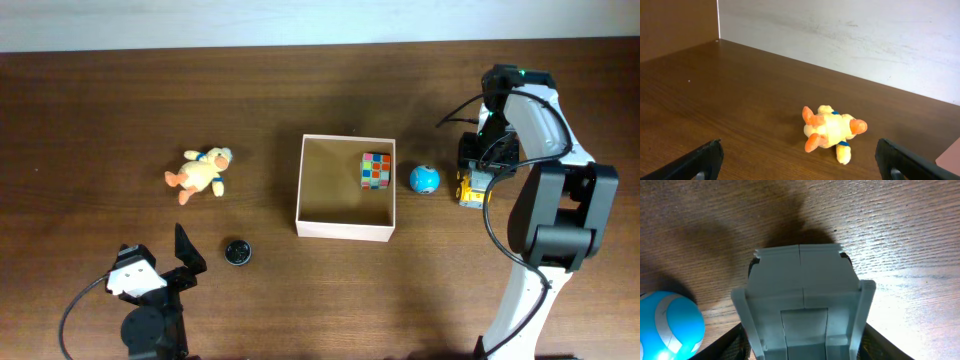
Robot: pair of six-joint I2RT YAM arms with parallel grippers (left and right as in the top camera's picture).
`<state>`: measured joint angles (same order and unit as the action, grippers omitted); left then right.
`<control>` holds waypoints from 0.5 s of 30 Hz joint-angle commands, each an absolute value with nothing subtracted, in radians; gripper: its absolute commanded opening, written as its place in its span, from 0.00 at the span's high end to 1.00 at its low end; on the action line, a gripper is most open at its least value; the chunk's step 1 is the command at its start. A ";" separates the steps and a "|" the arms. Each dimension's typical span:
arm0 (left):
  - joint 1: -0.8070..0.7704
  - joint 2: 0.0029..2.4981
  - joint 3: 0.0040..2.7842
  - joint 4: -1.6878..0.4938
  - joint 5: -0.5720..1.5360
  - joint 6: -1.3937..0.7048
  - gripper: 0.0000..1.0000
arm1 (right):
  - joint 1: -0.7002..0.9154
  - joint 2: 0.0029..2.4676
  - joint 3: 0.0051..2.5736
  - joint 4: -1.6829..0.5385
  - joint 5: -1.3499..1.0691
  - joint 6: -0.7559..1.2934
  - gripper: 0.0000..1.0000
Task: Pack container
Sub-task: 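Lower the right gripper over the yellow-grey toy truck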
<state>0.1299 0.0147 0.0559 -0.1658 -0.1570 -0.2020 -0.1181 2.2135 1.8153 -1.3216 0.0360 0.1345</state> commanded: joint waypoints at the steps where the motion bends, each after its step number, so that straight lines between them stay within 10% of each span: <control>1: 0.125 0.006 0.049 -0.162 -0.150 -0.186 0.01 | -0.119 2.218 1.809 -1.319 0.033 0.134 0.39; 15: 0.125 0.006 0.049 -0.162 -0.150 -0.186 0.01 | -0.118 2.218 1.809 -1.262 -0.073 0.082 0.46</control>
<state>0.1299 0.0147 0.0559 -0.1658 -0.1570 -0.2020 -0.1181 2.2135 1.8153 -1.2713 -0.0143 0.1040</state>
